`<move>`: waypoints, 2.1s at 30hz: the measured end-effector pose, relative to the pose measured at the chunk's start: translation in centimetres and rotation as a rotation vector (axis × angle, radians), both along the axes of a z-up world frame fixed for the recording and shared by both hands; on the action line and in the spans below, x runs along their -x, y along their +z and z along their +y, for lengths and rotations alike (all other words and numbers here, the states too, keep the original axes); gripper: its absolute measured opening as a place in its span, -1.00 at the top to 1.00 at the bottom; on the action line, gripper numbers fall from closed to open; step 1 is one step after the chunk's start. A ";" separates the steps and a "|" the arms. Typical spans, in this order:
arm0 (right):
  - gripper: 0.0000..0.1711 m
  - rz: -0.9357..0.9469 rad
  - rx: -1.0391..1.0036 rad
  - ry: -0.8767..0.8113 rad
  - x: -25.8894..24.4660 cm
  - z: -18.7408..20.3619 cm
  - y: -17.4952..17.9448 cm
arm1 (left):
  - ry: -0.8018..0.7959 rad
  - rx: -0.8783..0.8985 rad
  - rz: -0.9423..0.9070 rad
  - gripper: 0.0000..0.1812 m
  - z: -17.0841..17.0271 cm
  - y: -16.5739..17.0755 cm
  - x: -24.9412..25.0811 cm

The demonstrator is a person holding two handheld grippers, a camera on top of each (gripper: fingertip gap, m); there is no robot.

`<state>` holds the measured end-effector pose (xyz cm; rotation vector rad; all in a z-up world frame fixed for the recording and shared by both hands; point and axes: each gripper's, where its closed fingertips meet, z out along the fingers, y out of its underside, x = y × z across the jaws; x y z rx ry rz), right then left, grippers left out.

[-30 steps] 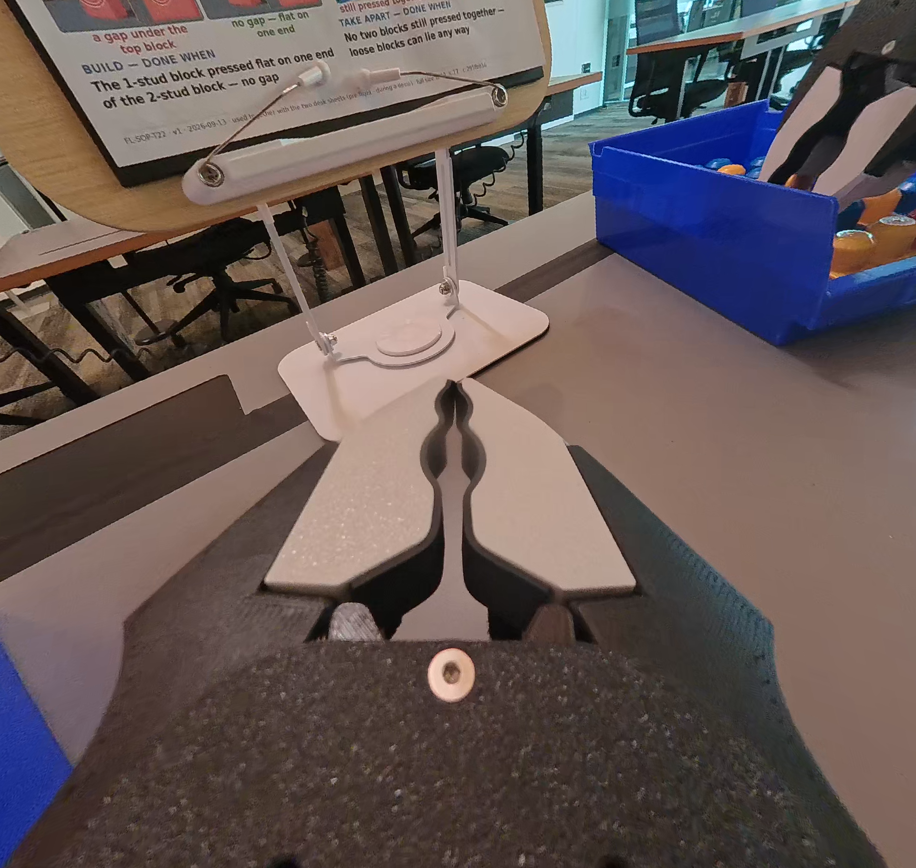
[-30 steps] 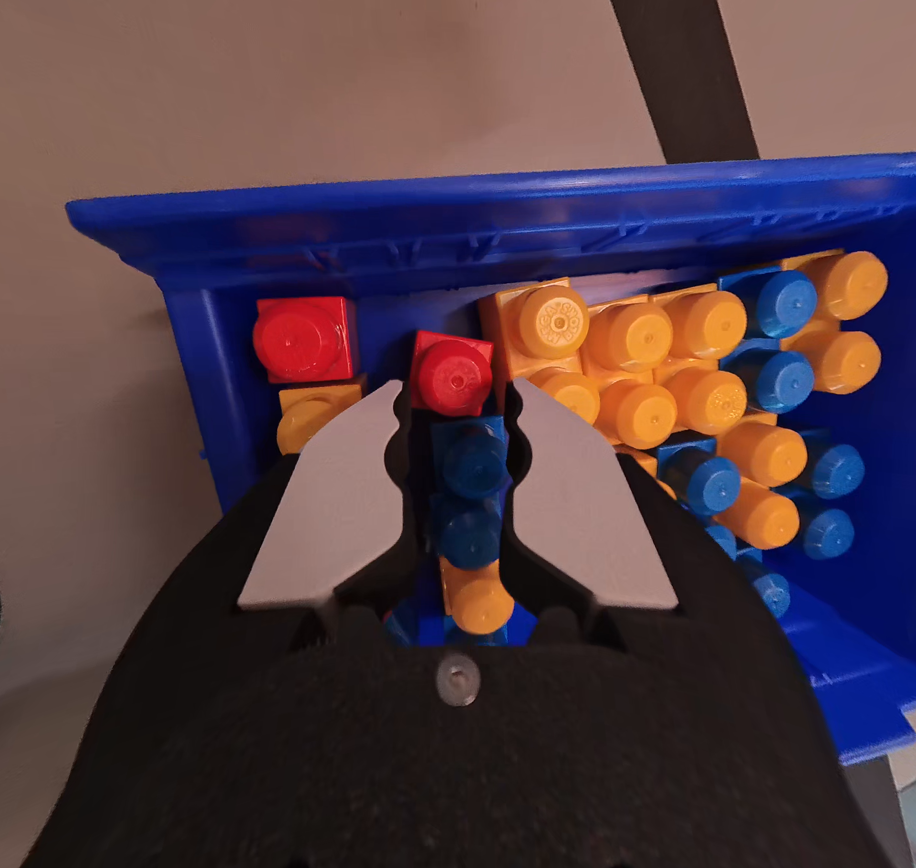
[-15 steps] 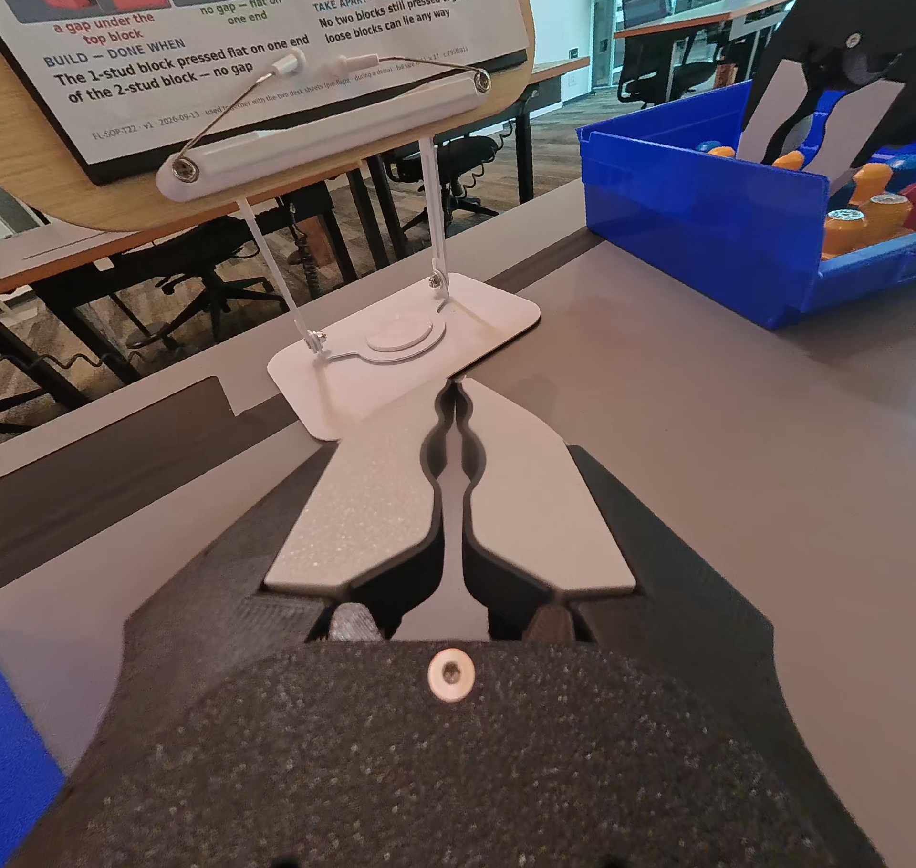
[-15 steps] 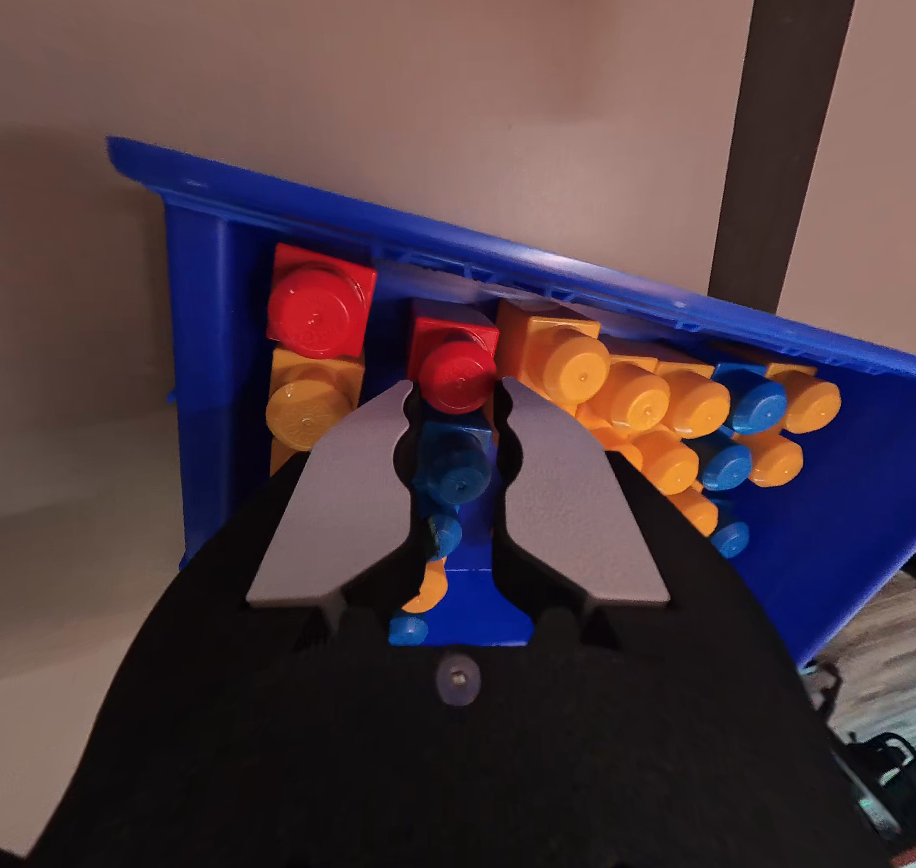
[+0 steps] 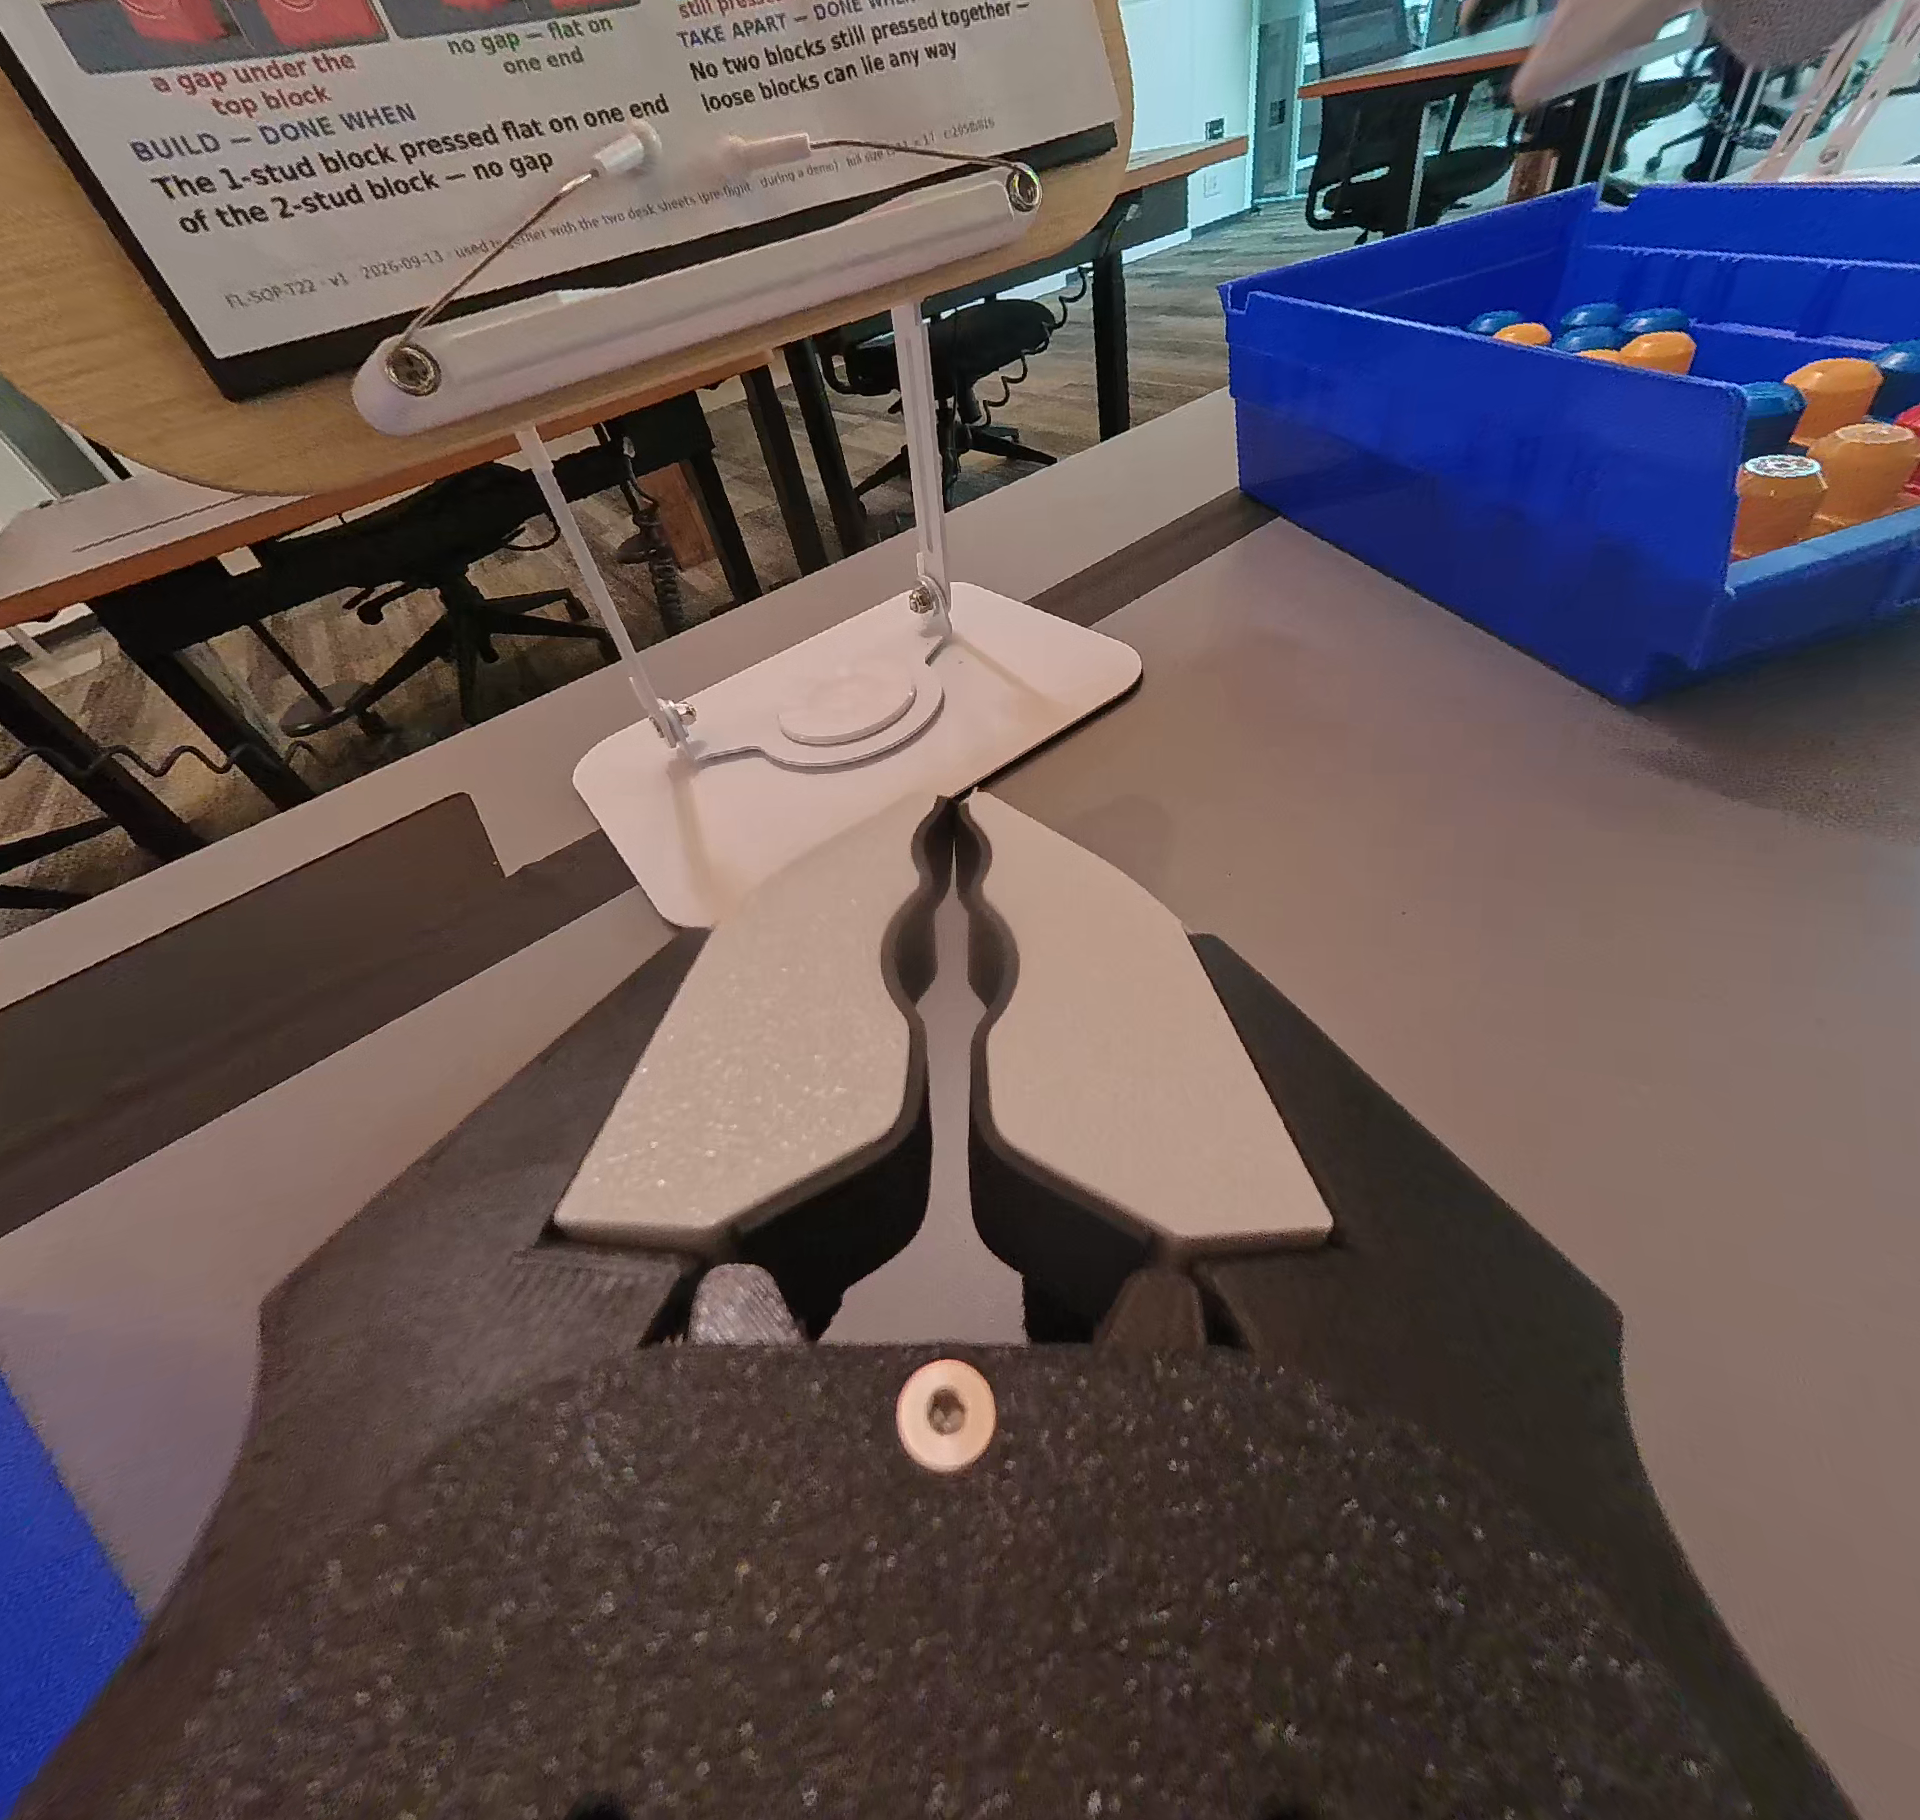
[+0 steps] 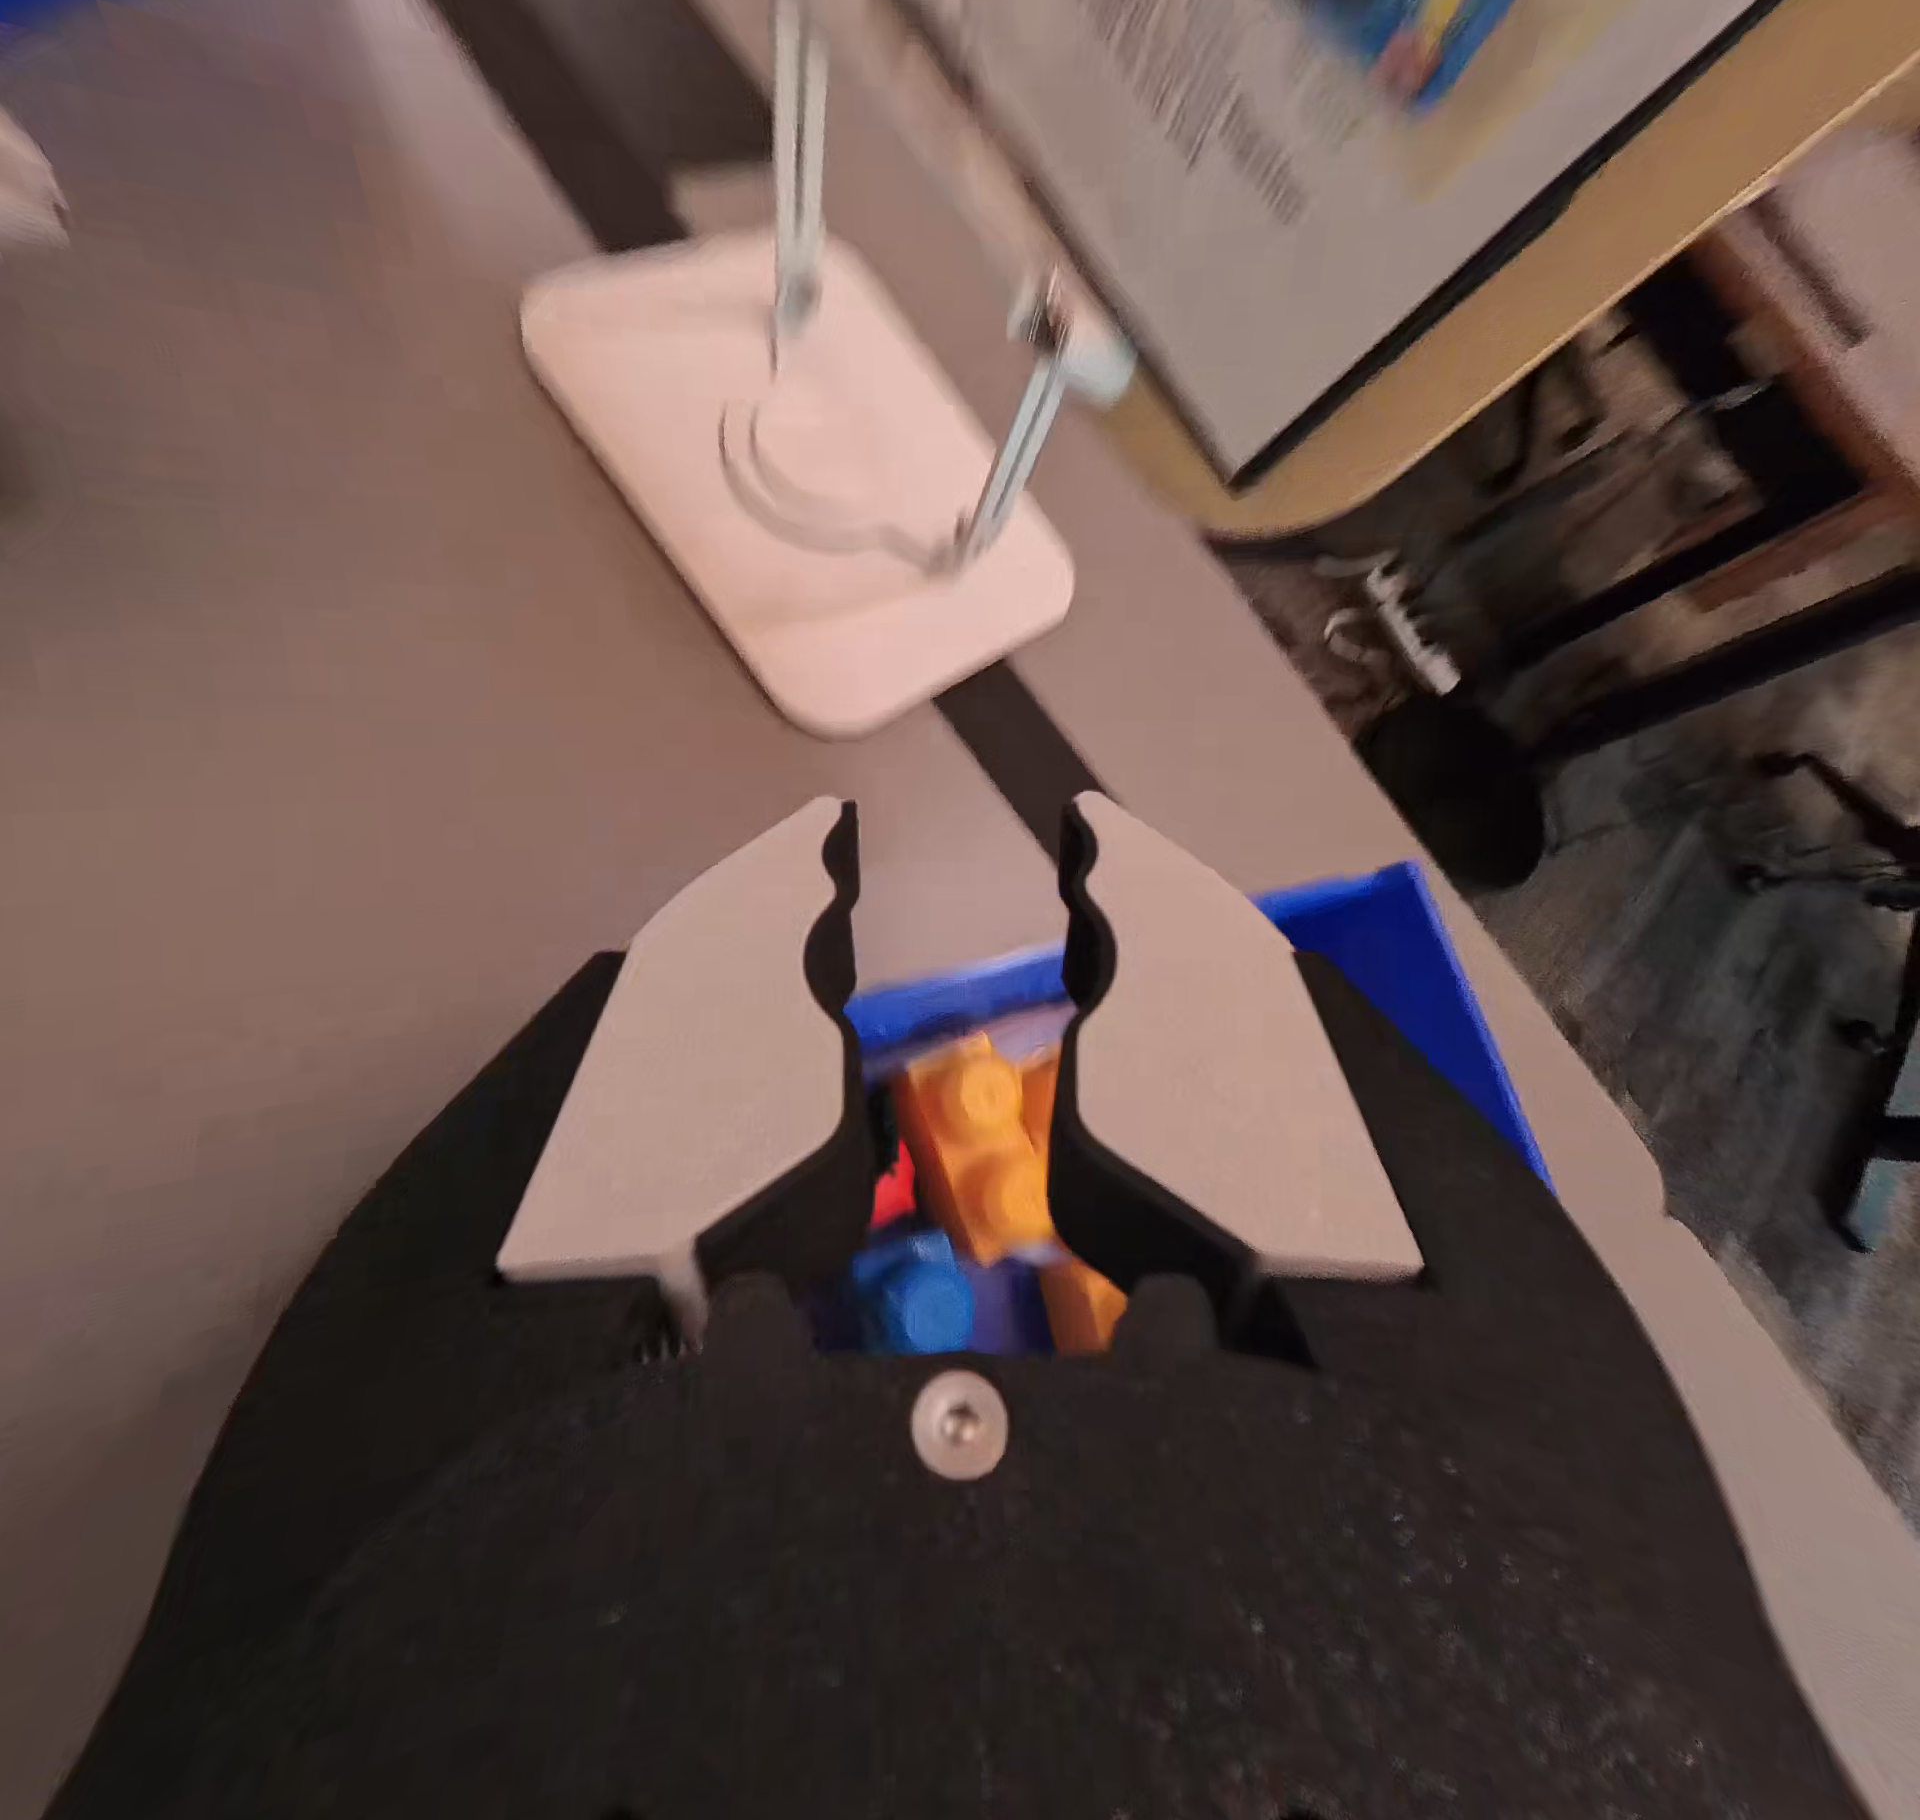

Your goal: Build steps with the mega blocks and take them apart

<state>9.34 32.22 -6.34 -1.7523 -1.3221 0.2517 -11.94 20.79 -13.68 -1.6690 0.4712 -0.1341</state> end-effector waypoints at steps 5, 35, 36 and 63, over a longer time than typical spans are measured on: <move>0.72 0.393 -0.080 -0.122 3.3 -2.8 4.0 | 0.011 -0.010 -0.004 1.00 0.0 0.3 0.2; 1.00 0.583 -0.119 -0.402 4.8 -7.1 -6.7 | 0.127 -0.037 -0.069 1.00 0.3 1.3 1.7; 1.00 0.582 -0.122 -0.401 4.8 -7.1 -6.6 | 0.125 -0.040 -0.071 1.00 0.3 1.4 1.6; 1.00 0.503 -0.132 -0.352 5.6 -7.5 -7.7 | 0.537 -0.476 -0.127 0.76 -16.7 23.9 21.9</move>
